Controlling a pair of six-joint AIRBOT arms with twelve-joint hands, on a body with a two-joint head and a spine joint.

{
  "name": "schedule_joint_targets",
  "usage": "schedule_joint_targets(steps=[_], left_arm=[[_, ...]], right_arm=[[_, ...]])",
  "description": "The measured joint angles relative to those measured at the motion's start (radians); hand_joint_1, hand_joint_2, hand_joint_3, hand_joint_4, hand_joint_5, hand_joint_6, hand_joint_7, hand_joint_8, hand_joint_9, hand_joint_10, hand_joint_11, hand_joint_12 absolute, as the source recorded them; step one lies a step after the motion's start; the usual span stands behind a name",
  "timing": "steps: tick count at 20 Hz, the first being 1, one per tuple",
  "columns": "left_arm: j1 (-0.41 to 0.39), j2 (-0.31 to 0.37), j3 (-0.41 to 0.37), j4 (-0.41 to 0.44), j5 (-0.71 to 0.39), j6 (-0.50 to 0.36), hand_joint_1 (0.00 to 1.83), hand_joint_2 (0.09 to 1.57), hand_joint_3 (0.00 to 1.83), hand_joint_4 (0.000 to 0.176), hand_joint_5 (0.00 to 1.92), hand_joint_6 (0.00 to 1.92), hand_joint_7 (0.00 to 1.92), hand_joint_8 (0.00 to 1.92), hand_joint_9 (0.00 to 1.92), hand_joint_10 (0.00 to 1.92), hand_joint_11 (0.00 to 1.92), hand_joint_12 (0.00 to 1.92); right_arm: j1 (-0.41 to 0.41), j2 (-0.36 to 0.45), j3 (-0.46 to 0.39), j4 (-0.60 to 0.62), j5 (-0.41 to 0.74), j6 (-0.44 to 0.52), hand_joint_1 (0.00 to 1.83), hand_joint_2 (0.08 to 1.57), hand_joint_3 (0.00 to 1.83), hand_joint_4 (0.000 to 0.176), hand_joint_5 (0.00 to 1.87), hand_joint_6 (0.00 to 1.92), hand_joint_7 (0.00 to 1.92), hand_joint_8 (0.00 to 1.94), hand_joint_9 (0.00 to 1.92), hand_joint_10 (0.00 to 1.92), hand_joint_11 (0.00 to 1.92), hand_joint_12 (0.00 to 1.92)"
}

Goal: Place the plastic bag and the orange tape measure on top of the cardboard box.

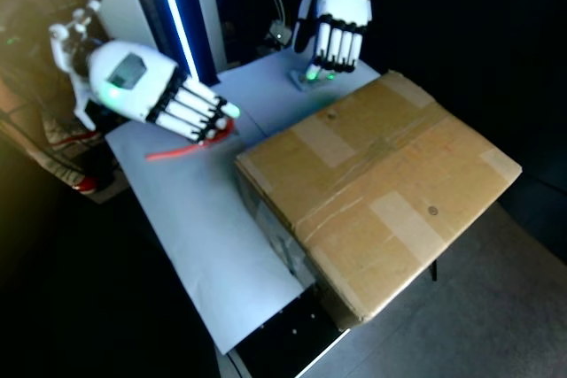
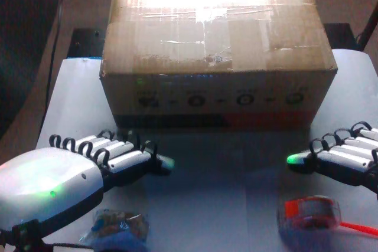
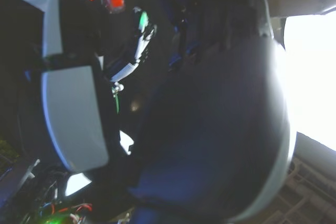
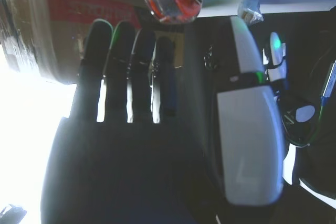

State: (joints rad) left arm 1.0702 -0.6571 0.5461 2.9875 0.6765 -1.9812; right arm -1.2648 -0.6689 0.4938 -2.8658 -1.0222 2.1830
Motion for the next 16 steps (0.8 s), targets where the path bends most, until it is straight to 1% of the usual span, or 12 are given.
schedule_joint_targets(steps=[1, 3, 4, 5, 6, 8, 9, 10, 11, 13, 14, 16], left_arm=[[0.000, 0.000, 0.000, 0.001, 0.002, 0.000, 0.77, 1.04, 0.00, 0.091, 0.09, 0.04, 0.00, 0.00, 0.00, 0.00, 0.00, 0.92], [0.000, 0.000, 0.000, -0.001, 0.000, 0.002, 0.83, 1.01, 0.00, 0.089, 0.10, 0.04, 0.00, 0.00, 0.00, 0.00, 0.00, 0.92], [0.000, 0.000, 0.000, 0.000, 0.000, 0.004, 0.86, 0.99, 0.00, 0.075, 0.14, 0.03, 0.01, 0.00, 0.00, 0.00, 0.00, 1.01], [0.000, -0.005, 0.006, 0.002, 0.001, 0.009, 0.85, 0.98, 0.00, 0.079, 0.14, 0.01, 0.00, 0.00, 0.00, 0.00, 0.00, 1.18], [0.000, -0.019, 0.020, 0.000, 0.000, 0.012, 0.82, 1.01, 0.01, 0.098, 0.12, 0.00, 0.00, 0.00, 0.00, 0.00, 0.00, 1.20], [0.000, -0.040, 0.032, -0.005, -0.023, 0.015, 0.84, 1.04, 0.01, 0.089, 0.13, 0.00, 0.00, 0.00, 0.00, 0.00, 0.00, 1.24], [0.000, -0.052, 0.034, -0.003, -0.039, 0.015, 0.92, 1.04, 0.00, 0.107, 0.14, 0.01, 0.00, 0.00, 0.00, 0.00, 0.00, 1.24], [0.000, -0.057, 0.034, 0.002, -0.058, 0.015, 0.94, 1.05, 0.00, 0.114, 0.12, 0.00, 0.00, 0.00, 0.00, 0.00, 0.00, 1.01], [0.000, -0.058, 0.034, 0.002, -0.071, 0.015, 0.95, 1.05, 0.00, 0.107, 0.14, 0.01, 0.00, 0.00, 0.00, 0.00, 0.00, 0.98], [0.000, -0.058, 0.039, 0.000, -0.080, 0.016, 0.96, 1.04, 0.00, 0.110, 0.17, 0.01, 0.00, 0.00, 0.00, 0.00, 0.00, 1.01], [0.000, -0.058, 0.039, 0.000, -0.084, 0.015, 0.96, 1.05, 0.00, 0.106, 0.16, 0.00, 0.00, 0.00, 0.00, 0.00, 0.00, 0.96], [0.002, -0.069, 0.040, -0.002, -0.088, 0.016, 0.95, 1.05, 0.00, 0.120, 0.16, 0.00, 0.00, 0.00, 0.00, 0.00, 0.00, 0.94]], right_arm=[[0.000, 0.000, 0.000, -0.003, -0.003, 0.000, 0.55, 0.88, 0.00, 0.000, 0.33, 0.13, 0.35, 0.02, 0.15, 0.57, 0.00, 1.41], [0.000, 0.000, 0.003, -0.002, 0.000, 0.000, 0.58, 0.88, 0.00, 0.000, 0.34, 0.11, 0.34, 0.01, 0.13, 0.58, 0.00, 1.36], [0.000, -0.003, 0.007, -0.001, -0.002, 0.000, 0.63, 0.87, 0.00, 0.000, 0.32, 0.08, 0.32, 0.00, 0.10, 0.57, 0.00, 1.26], [0.000, -0.012, 0.014, 0.004, -0.004, 0.000, 0.66, 0.88, 0.00, 0.000, 0.31, 0.07, 0.31, 0.00, 0.10, 0.57, 0.00, 1.24], [0.000, -0.023, 0.021, 0.012, -0.002, -0.001, 0.67, 0.87, 0.00, 0.000, 0.32, 0.06, 0.32, 0.00, 0.10, 0.58, 0.00, 1.20], [0.000, -0.039, 0.027, 0.031, -0.001, -0.006, 0.58, 0.88, 0.00, 0.000, 0.31, 0.04, 0.32, 0.00, 0.10, 0.56, 0.00, 1.14], [0.000, -0.047, 0.027, 0.044, -0.001, -0.023, 0.59, 0.86, 0.00, 0.000, 0.34, 0.05, 0.35, 0.01, 0.14, 0.57, 0.00, 1.22], [0.000, -0.055, 0.028, 0.054, 0.002, -0.042, 0.60, 0.85, 0.00, 0.000, 0.36, 0.05, 0.37, 0.01, 0.17, 0.57, 0.00, 1.27], [0.000, -0.063, 0.031, 0.062, 0.003, -0.045, 0.58, 0.85, 0.00, 0.000, 0.36, 0.04, 0.37, 0.01, 0.18, 0.58, 0.00, 1.27], [-0.001, -0.085, 0.045, 0.080, 0.007, -0.063, 0.57, 0.85, 0.00, 0.000, 0.34, 0.04, 0.35, 0.00, 0.08, 0.75, 0.00, 1.31], [-0.001, -0.090, 0.048, 0.085, 0.008, -0.065, 0.57, 0.84, 0.00, 0.000, 0.34, 0.05, 0.36, 0.00, 0.08, 0.78, 0.00, 1.37], [-0.001, -0.103, 0.053, 0.095, 0.014, -0.071, 0.58, 0.84, 0.00, 0.000, 0.35, 0.07, 0.38, 0.01, 0.08, 0.92, 0.00, 1.49]])
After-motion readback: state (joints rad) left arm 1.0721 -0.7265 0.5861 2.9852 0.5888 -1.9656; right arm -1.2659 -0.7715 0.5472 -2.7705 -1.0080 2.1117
